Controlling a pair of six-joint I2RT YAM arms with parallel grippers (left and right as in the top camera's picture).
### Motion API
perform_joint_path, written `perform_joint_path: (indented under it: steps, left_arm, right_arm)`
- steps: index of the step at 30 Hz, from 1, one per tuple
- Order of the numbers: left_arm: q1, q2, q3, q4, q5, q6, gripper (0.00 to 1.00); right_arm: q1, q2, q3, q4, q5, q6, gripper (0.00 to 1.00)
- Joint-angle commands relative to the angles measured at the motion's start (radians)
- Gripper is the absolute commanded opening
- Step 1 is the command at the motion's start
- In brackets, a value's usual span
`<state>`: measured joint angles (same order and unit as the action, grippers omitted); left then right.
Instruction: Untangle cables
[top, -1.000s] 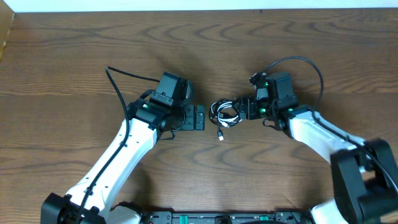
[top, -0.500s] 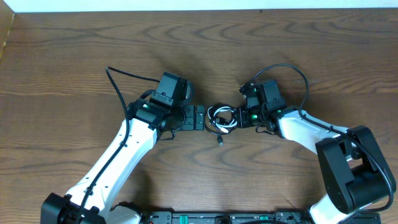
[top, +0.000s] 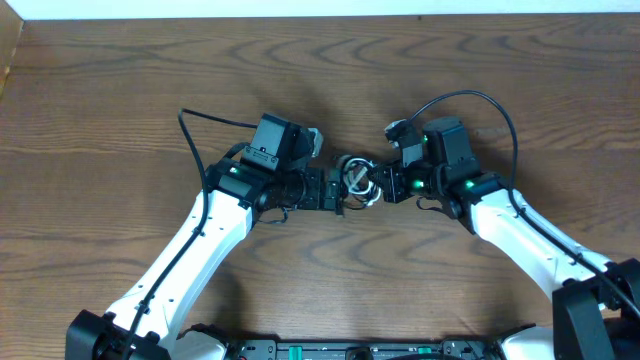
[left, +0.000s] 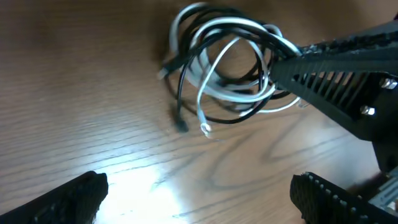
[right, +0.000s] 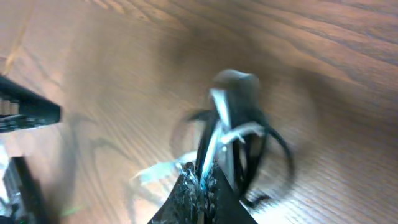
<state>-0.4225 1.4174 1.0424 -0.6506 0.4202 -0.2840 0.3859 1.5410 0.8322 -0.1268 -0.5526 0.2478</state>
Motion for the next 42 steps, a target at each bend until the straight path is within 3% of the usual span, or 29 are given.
perform_joint_path:
  steps: [1,15,31,36,42]
  left_arm:
    - [-0.001,-0.008,0.007,0.013,0.042,0.025,0.98]
    - [-0.001,0.014,0.007,0.037,0.032,0.024,0.98]
    - [-0.001,0.097,0.007,0.084,0.032,0.02,0.98]
    - [-0.001,0.1,0.007,0.13,0.032,0.02,0.98]
    - [-0.001,0.1,0.007,0.136,0.032,0.019,0.98]
  right_arm:
    - [0.005,-0.039,0.011,0.0,-0.092,-0.016,0.01]
    - [0.005,-0.045,0.011,-0.078,-0.1,-0.017,0.01]
    - [0.005,-0.044,0.011,-0.517,0.407,-0.017,0.01]
    - [0.009,-0.044,0.011,-0.501,0.362,-0.018,0.01]
    - [0.009,-0.044,0.011,-0.444,0.161,-0.028,0.01]
